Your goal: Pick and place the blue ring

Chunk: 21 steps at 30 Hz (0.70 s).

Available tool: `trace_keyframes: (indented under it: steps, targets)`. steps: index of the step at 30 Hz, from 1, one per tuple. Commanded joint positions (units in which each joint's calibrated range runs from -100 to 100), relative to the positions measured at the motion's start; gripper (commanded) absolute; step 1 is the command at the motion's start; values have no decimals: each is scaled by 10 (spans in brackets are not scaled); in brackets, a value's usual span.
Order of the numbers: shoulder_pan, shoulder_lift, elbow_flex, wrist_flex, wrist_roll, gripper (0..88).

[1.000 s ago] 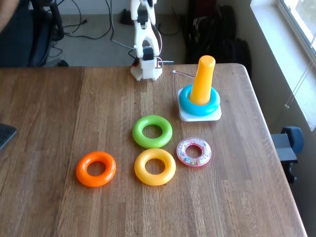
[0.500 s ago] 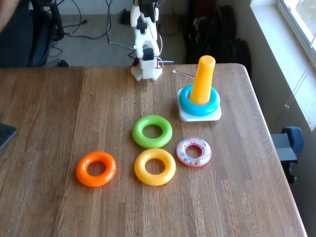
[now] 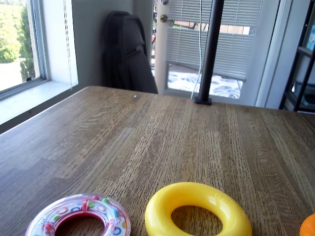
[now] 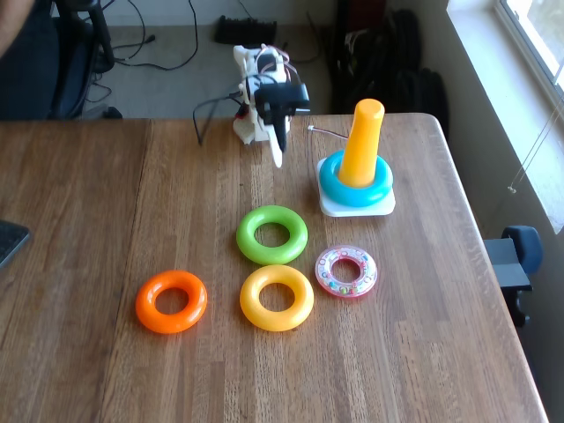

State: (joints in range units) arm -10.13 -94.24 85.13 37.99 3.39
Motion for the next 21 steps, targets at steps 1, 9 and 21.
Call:
trace_keyframes:
  steps: [1,9,21]
  targets:
    - [3,-3,29,-61,0,316]
    - [5,2,149,-75,0,316]
    - [4,-2,149,54,-4,316]
